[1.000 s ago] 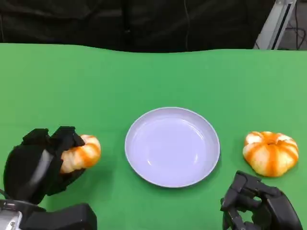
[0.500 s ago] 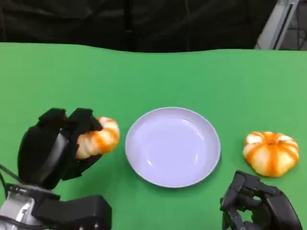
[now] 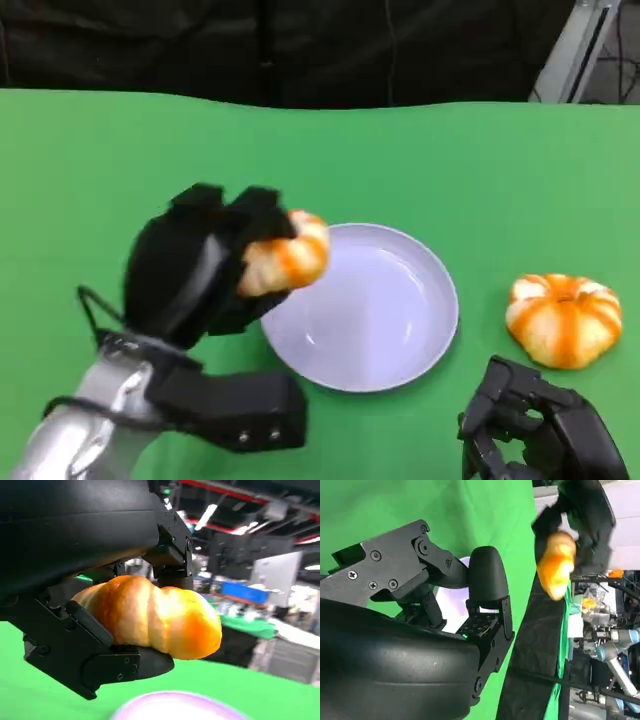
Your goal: Grasp the bread from the table and place it into the plate.
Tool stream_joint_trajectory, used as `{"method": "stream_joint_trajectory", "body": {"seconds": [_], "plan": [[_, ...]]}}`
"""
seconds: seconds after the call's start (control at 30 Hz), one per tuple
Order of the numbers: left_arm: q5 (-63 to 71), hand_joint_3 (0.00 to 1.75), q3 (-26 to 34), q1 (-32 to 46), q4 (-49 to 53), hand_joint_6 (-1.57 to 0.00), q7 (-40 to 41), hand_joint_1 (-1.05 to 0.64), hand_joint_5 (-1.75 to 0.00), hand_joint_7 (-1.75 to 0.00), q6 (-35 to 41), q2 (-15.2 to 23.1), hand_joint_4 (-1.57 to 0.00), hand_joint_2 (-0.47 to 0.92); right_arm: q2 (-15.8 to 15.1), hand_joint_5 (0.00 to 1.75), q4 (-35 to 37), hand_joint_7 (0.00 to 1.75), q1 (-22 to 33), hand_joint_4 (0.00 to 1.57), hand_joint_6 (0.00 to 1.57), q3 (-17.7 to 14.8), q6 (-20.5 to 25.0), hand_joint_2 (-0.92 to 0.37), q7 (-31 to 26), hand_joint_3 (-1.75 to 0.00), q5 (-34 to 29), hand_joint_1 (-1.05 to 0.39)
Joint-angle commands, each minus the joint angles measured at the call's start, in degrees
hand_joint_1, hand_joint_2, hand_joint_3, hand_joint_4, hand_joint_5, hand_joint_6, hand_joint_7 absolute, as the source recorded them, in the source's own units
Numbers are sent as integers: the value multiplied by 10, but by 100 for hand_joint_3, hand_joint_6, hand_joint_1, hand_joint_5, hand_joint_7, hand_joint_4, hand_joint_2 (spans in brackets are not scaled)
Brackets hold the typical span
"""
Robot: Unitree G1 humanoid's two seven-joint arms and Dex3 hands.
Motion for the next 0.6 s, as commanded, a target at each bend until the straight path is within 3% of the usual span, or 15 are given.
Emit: {"method": "stream_joint_trajectory", "body": {"seconds": [0.03,0.23,0.6], "plan": [[0,93,-17,-40,67,-66,5,-10,-175,-175,-3,-24,-75,55,-4,175,-12,150,10,77,74,0,9,-69,-5,-97,0,-14],[2,95,-35,-75,112,-65,7,-12,-175,-175,1,-50,-73,58,-6,175,-25,151,16,77,74,3,18,-69,-14,-96,-10,-14],[0,93,-39,-79,119,-64,10,-13,-175,-175,0,-50,-73,58,-5,175,-30,152,18,78,74,3,23,-69,-15,-96,-12,-14]]}}
